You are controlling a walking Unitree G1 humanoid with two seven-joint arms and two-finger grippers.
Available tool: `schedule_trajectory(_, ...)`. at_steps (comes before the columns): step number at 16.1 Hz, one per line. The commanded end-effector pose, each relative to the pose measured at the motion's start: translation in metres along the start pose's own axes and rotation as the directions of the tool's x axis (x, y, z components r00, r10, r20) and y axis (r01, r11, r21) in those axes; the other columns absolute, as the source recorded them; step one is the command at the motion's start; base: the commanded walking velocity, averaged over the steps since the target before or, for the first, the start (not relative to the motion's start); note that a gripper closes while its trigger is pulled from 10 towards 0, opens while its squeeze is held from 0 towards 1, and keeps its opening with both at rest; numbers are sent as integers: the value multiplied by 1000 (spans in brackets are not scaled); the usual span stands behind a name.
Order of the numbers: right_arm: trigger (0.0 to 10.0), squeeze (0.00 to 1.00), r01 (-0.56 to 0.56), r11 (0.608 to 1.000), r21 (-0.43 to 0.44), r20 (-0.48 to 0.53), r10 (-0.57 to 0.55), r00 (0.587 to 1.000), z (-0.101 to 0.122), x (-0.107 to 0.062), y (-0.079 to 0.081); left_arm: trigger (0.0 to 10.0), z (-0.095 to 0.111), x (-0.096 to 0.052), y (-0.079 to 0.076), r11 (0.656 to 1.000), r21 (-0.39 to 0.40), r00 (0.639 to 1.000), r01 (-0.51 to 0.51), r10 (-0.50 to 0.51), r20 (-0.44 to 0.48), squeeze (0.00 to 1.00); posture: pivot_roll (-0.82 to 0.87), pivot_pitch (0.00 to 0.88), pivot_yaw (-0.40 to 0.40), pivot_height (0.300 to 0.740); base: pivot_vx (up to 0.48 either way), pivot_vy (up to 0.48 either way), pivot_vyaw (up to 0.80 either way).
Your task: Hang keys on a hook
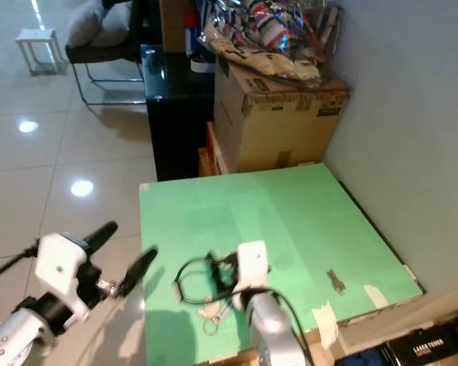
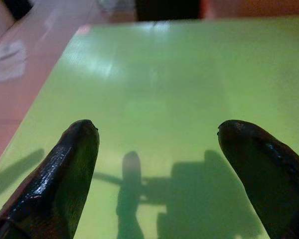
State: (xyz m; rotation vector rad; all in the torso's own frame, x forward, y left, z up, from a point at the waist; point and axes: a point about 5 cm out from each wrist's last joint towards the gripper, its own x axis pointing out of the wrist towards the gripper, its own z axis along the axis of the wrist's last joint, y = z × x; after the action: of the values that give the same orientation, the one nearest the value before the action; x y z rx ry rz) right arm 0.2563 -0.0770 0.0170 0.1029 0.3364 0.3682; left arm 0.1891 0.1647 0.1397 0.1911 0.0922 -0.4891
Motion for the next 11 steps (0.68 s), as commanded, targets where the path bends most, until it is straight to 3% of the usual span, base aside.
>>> schedule_trajectory(1,10000,0,-71,992,107,-2,72,997,-3,5,38,10000,-8,-1,0,1000,15,999,3,-2,-52,0,88,129,-59,740,0,0,0)
schedule_trajectory(3,10000,0,-89,989,117,-4,90,996,-4,6,43,10000,-12,-7,15,999,18,995,-51,52,-82,0,95,131,-56,740,0,0,0)
schedule_trajectory(11,10000,0,-155,973,169,-53,166,985,-19,-1,59,10000,-17,-22,17,997,68,988,26,-15,-155,0,120,126,-39,740,0,0,0)
